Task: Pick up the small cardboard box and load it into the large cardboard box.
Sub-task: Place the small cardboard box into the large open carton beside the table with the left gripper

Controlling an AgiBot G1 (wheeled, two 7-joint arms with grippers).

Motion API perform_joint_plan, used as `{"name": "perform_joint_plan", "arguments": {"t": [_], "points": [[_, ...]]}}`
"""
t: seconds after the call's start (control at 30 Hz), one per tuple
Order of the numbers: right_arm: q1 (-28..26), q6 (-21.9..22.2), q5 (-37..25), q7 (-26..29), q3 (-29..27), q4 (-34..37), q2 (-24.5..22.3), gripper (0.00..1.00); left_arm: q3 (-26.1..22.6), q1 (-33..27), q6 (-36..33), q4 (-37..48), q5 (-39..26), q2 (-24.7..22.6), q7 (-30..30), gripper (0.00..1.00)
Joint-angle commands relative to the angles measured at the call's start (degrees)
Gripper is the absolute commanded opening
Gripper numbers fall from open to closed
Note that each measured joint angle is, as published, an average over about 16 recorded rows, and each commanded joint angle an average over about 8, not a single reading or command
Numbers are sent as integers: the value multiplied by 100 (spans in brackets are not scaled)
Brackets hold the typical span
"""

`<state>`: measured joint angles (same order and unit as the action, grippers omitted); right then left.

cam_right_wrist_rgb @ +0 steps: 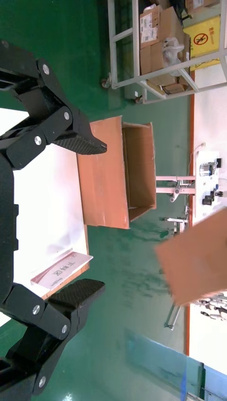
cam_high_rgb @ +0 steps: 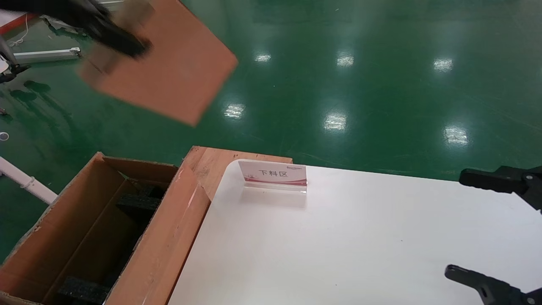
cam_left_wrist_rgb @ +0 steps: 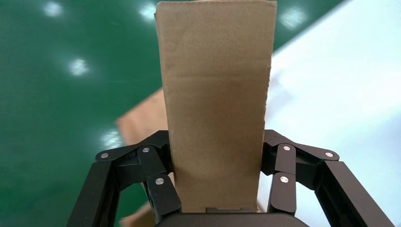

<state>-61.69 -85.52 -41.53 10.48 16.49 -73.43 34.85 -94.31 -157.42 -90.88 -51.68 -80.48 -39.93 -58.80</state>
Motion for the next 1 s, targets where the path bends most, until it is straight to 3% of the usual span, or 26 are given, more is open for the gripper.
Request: {"name": "perform_joint_plan", "arguments": {"t": [0.03,0.23,0.5,1.0], "points": [[0,0,1,0,1,0,0,100,-111,-323,-24,306,-38,-95,191,0],[-1,1,2,-1,3,0,-1,100,-316,-891,18,999,-499,-256,842,0],[-1,3,4,-3,6,0,-2,100,-594,-994,-137,1386,-1067,-100,1443,0],[-2,5,8,-6,11,0,-5,100,-2689,-1333,-456,1481,-115,217,1064,0]]}}
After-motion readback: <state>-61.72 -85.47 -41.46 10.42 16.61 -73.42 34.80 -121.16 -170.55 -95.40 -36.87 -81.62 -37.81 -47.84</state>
